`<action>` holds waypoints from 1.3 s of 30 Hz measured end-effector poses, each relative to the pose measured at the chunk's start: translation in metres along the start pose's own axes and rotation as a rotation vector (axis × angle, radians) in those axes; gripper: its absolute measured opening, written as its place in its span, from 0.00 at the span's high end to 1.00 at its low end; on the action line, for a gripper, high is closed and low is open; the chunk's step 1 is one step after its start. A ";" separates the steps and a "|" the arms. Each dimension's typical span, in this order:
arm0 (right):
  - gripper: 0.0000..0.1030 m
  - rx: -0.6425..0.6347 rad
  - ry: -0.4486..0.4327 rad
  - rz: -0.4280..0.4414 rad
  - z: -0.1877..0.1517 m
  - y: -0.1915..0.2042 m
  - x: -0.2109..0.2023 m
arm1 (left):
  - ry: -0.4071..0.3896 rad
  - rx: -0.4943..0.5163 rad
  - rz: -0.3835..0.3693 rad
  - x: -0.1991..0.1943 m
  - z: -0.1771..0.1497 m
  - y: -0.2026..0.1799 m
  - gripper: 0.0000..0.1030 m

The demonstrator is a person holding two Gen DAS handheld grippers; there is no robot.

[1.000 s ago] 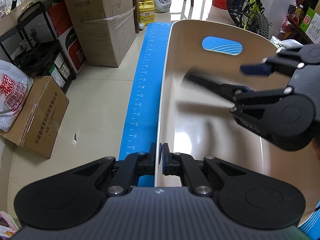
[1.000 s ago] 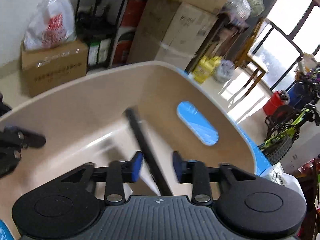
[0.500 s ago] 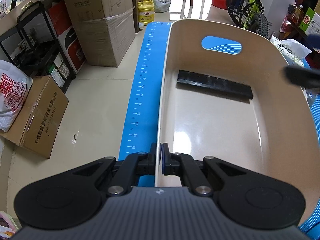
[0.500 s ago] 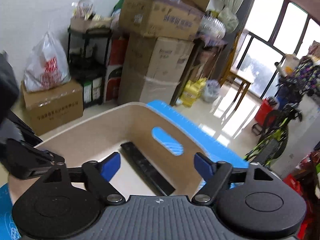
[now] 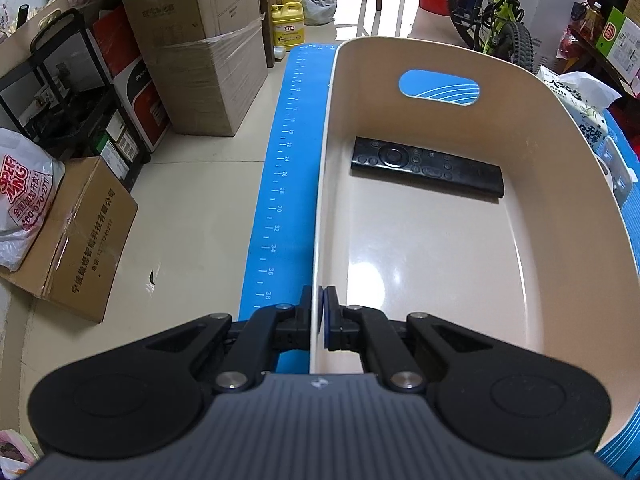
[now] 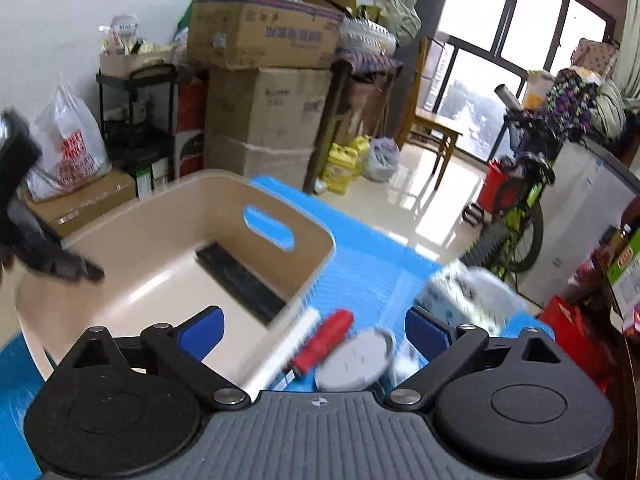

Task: Organize rigid objects
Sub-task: 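Grasp the white charger with the right gripper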

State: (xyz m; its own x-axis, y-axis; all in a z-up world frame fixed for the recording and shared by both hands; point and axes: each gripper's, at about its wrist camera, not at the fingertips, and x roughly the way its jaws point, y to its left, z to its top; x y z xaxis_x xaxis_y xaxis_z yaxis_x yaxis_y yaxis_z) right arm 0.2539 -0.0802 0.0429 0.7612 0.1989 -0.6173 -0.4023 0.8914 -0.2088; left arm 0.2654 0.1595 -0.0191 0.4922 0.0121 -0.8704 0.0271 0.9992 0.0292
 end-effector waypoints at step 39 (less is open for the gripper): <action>0.40 -0.032 0.269 0.287 -0.122 0.007 0.071 | 0.003 0.017 0.005 0.001 0.003 -0.003 0.95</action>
State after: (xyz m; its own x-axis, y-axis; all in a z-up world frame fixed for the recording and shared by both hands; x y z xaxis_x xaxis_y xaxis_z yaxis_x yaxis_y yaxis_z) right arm 0.2432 -0.1096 -0.0951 0.4566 0.3201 -0.8301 -0.5981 0.8012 -0.0200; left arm 0.2681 0.1565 -0.0185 0.4898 0.0169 -0.8717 0.0396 0.9984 0.0416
